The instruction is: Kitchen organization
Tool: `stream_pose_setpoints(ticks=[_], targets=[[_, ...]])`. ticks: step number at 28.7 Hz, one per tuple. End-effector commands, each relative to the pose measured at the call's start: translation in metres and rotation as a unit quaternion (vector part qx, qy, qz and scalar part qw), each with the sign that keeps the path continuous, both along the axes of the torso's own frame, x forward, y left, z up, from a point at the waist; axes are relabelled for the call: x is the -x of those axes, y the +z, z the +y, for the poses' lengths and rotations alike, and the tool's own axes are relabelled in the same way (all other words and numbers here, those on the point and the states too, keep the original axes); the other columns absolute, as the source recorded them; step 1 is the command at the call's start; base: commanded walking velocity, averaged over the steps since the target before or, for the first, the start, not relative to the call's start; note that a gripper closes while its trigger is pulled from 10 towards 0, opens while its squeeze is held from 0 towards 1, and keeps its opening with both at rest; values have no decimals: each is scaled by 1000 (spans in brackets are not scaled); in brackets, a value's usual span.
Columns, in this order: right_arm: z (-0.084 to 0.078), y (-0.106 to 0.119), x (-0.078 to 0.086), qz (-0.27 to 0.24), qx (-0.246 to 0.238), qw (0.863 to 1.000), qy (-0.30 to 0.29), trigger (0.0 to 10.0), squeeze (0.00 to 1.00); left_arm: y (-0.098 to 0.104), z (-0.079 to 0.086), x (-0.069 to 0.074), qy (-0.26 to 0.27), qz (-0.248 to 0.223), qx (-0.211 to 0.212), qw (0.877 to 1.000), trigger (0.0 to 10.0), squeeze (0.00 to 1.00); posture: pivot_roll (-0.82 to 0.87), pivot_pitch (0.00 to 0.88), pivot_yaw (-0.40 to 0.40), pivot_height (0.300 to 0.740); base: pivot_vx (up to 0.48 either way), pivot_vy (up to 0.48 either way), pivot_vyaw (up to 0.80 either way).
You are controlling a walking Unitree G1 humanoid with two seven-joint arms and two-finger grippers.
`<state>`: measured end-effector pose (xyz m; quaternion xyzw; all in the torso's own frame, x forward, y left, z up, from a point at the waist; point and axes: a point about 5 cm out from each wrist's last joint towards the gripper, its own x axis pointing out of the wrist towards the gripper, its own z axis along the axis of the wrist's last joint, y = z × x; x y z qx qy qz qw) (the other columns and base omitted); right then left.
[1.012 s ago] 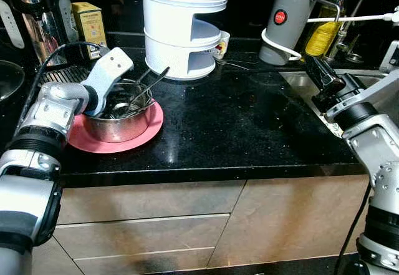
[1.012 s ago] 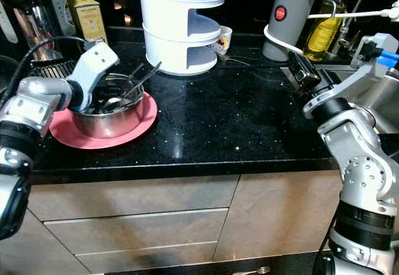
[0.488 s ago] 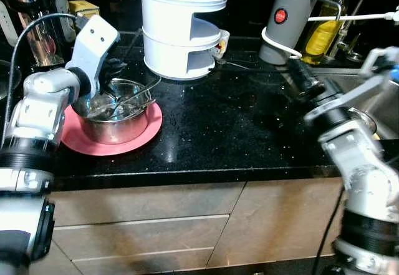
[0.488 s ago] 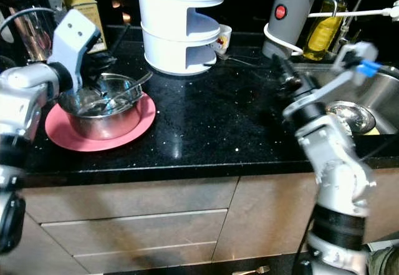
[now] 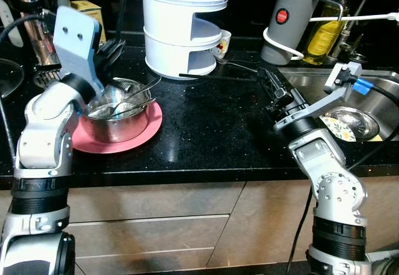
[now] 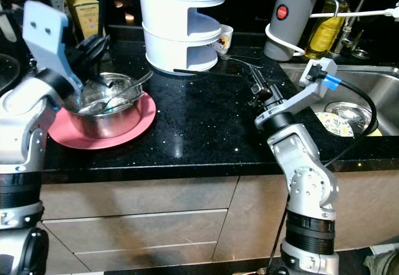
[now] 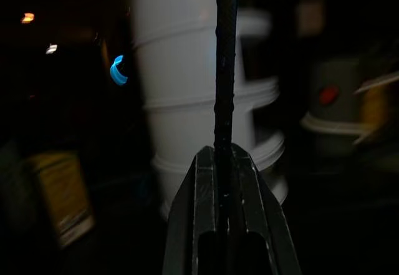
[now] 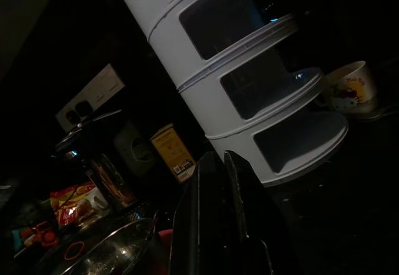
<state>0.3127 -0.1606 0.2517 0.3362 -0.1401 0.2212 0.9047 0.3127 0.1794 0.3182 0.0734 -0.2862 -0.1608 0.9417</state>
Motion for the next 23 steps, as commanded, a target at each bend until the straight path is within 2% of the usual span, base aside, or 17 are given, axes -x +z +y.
stream_pose_setpoints(ticks=[1, 2, 3, 4, 7, 13, 18, 23], targets=[[1, 1, -3, -3, -2, 1000, -4, 10000, 0, 3, -5, 6, -11, -12, 13, 1000, 0, 0, 29, 0, -85, 740, 0, 0, 0], [1, 0, -4, -4, -3, 1000, -6, 10000, 0, -1, -17, 13, -22, -17, 43, 999, 0, 0, 42, 0, -81, 740, 0, 0, 0], [1, 0, -4, -4, -3, 1000, -6, 10000, 0, -1, -17, 13, -22, -17, 43, 999, 0, 0, 42, 0, -81, 740, 0, 0, 0], [2, 0, -5, -6, -3, 1000, -5, 10000, 0, -7, -28, 17, -20, -12, 55, 998, 10000, 0, 48, 0, -78, 740, 0, 0, -800], [3, -1, -6, -7, -4, 1000, -4, 10000, 0, -12, -32, 18, -12, -7, 60, 998, 10000, 0, 55, 0, -78, 740, 0, 0, -800], [8, -1, -10, -21, -12, 1000, 1, 10000, 0, -22, -38, 19, 40, -1, 59, 997, 10000, 0, 76, 0, -74, 740, 0, 0, 0], [9, 0, -12, -28, -12, 1000, 4, 10000, 0, -25, -37, 18, 49, 10, 78, 996, 10000, 0, 81, 0, -74, 740, 0, 0, 0], [9, 2, -15, -35, -13, 999, 4, 10000, 0, -25, -37, 16, 64, 8, 67, 996, 10000, 0, 81, 0, -76, 740, 0, 0, 0]])
